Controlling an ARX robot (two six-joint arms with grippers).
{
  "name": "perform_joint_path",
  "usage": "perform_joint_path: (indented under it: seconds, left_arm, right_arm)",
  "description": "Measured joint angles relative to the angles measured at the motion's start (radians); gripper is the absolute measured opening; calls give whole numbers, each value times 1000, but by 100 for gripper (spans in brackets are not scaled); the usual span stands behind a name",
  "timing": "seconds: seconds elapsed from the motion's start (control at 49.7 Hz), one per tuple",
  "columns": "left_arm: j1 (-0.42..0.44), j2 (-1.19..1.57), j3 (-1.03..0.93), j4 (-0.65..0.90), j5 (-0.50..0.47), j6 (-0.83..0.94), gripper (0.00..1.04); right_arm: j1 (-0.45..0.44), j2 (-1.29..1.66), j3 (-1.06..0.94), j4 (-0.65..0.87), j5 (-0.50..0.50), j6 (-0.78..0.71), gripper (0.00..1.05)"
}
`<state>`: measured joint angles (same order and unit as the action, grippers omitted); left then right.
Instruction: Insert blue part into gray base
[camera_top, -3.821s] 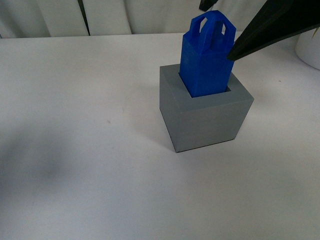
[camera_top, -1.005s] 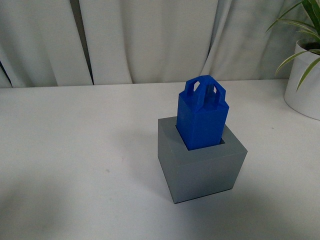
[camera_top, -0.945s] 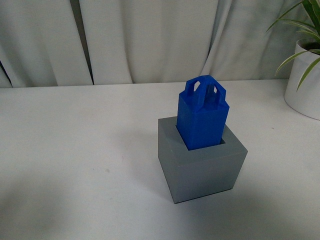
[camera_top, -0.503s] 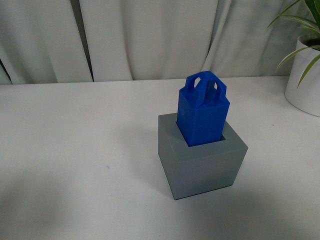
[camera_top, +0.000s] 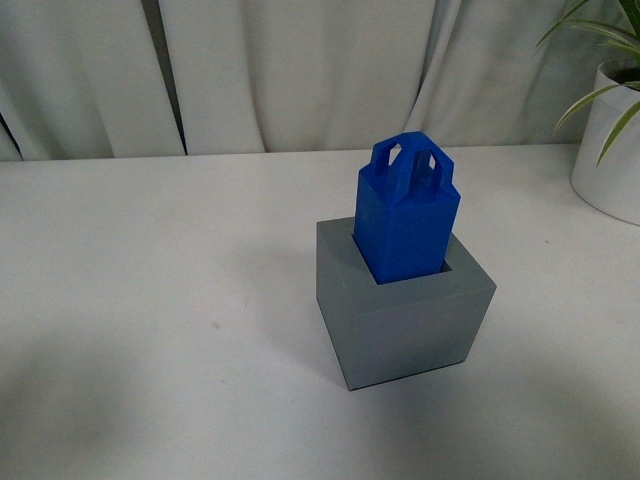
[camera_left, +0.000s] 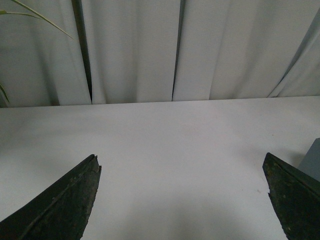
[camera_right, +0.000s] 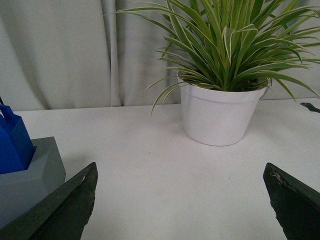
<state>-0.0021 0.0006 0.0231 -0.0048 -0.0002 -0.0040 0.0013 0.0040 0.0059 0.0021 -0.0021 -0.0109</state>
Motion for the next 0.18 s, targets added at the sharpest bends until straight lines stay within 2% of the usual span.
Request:
perform_joint_path:
  seconds: [0.181]
  left_arm:
    - [0, 0, 0, 0, 0, 0, 99]
  right_arm:
    - [0, 0, 0, 0, 0, 0, 97]
